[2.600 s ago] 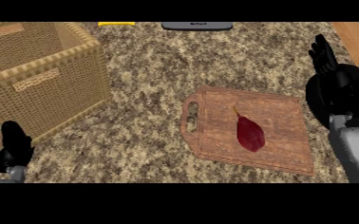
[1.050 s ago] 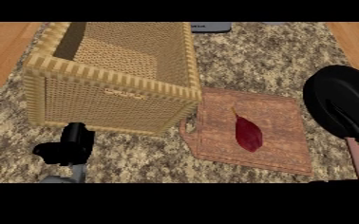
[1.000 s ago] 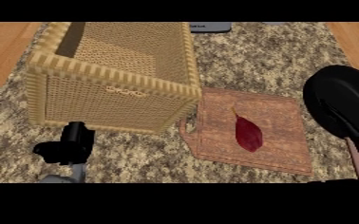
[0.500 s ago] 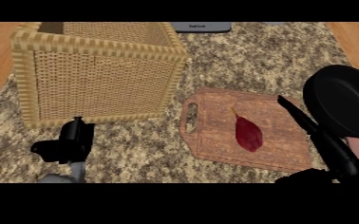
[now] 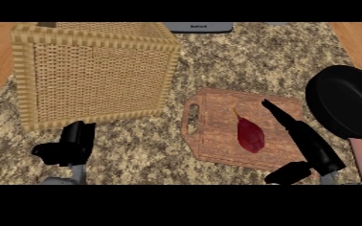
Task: Pick the pear from the cutting board and place it in the pot
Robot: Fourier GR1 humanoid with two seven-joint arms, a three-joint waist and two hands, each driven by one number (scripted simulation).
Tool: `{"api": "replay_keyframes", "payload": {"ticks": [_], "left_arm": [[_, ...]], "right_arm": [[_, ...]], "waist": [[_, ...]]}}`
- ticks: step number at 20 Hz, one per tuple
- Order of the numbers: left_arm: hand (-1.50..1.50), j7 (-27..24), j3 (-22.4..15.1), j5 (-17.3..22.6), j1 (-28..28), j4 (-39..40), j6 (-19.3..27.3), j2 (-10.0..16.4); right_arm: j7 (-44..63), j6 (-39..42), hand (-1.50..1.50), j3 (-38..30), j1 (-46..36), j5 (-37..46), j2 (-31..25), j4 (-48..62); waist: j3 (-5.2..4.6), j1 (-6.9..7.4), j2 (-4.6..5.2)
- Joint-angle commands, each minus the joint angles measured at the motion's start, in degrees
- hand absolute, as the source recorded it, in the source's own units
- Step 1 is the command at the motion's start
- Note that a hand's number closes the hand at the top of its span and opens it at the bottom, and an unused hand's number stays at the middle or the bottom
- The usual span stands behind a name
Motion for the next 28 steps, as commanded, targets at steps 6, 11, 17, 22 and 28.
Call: {"api": "replay_keyframes", "payload": {"ticks": [6, 11, 17, 22, 28], "left_arm": [[0.00, -1.63, 3.89, -0.85, 2.60, -1.32, -4.26, -1.44], [0.00, 0.05, 0.09, -5.71, 1.26, -0.73, 0.33, -6.26], [0.00, -1.30, 4.00, -4.85, -1.69, 3.45, -3.17, -6.43], [0.00, 0.02, 6.36, -2.89, -0.48, 0.64, -5.94, -2.99], [0.00, 4.73, 3.32, -5.79, 2.52, -5.84, -4.74, -5.16]], "right_arm": [[-0.99, 1.02, -1.50, -1.00, 1.16, 6.73, 6.59, 1.20], [-3.63, -1.74, -1.50, 0.60, -3.06, 11.87, 10.66, 10.74], [-3.97, 1.63, -1.50, -2.16, -2.14, 11.99, 11.57, 8.06], [-11.87, -9.08, 1.50, -4.87, -8.07, 16.52, 12.36, 16.18], [-16.79, -11.58, 1.50, -6.39, -8.03, 18.54, 12.81, 19.63]], "waist": [[0.02, -0.17, -0.07], [0.03, -0.04, -0.03], [0.02, -0.21, -0.04], [0.03, 0.00, 0.03], [0.04, 0.06, -0.06]]}}
